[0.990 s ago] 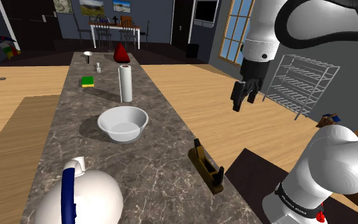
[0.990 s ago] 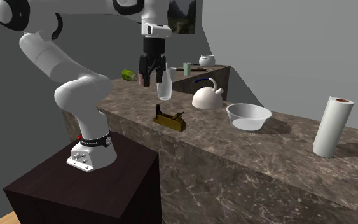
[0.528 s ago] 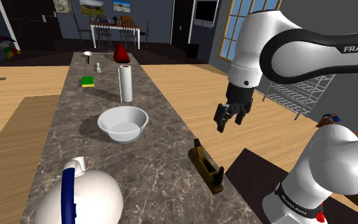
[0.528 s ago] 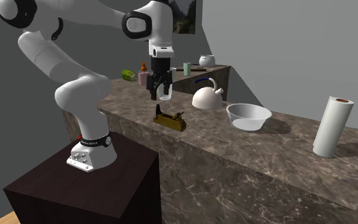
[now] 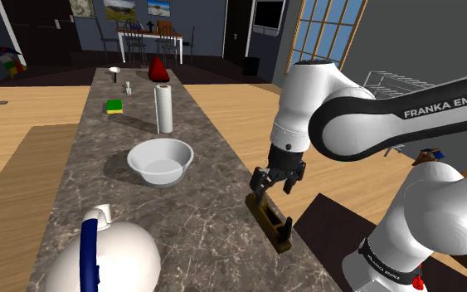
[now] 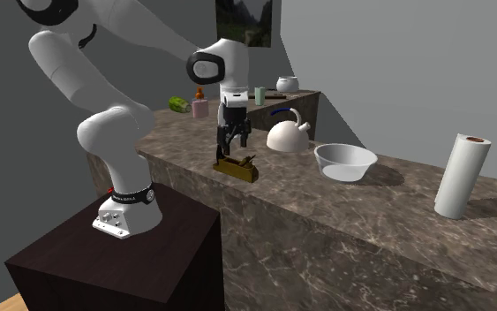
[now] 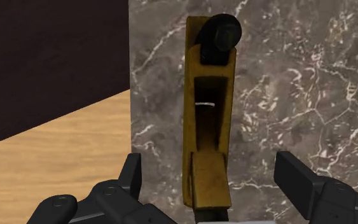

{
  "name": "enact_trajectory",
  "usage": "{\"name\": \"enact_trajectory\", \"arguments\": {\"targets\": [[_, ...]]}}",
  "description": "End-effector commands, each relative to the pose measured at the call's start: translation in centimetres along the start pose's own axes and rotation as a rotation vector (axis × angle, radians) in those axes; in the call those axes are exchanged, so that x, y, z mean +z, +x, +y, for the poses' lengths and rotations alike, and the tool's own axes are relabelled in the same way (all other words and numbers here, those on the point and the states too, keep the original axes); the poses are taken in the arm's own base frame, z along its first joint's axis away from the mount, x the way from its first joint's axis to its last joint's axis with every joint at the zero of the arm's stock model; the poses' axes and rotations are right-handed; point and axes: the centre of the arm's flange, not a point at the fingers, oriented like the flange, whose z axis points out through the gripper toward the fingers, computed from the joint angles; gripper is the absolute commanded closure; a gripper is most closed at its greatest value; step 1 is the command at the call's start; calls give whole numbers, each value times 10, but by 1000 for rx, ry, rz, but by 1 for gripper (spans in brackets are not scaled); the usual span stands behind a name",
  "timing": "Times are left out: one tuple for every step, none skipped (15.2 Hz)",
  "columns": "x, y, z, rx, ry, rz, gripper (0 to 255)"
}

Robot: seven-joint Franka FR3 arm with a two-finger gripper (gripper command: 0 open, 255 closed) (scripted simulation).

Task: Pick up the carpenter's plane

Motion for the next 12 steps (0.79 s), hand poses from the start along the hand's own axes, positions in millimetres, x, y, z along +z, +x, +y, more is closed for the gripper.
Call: {"name": "enact_trajectory", "arguments": {"targets": [[15, -2, -7, 17, 8, 3, 0], [20, -2, -7, 17, 8, 3, 0], [25, -2, -7, 17, 8, 3, 0], [30, -2, -7, 17, 8, 3, 0], [36, -2, -7, 17, 8, 3, 0], [41, -1, -7, 17, 8, 3, 0], [46, -1, -7, 17, 8, 3, 0], [49, -1, -7, 17, 8, 3, 0], [49, -1, -7, 17, 8, 3, 0], [50, -1, -7, 17, 8, 3, 255], [49, -1, -7, 17, 8, 3, 255], [49, -1, -7, 17, 8, 3, 255]]}}
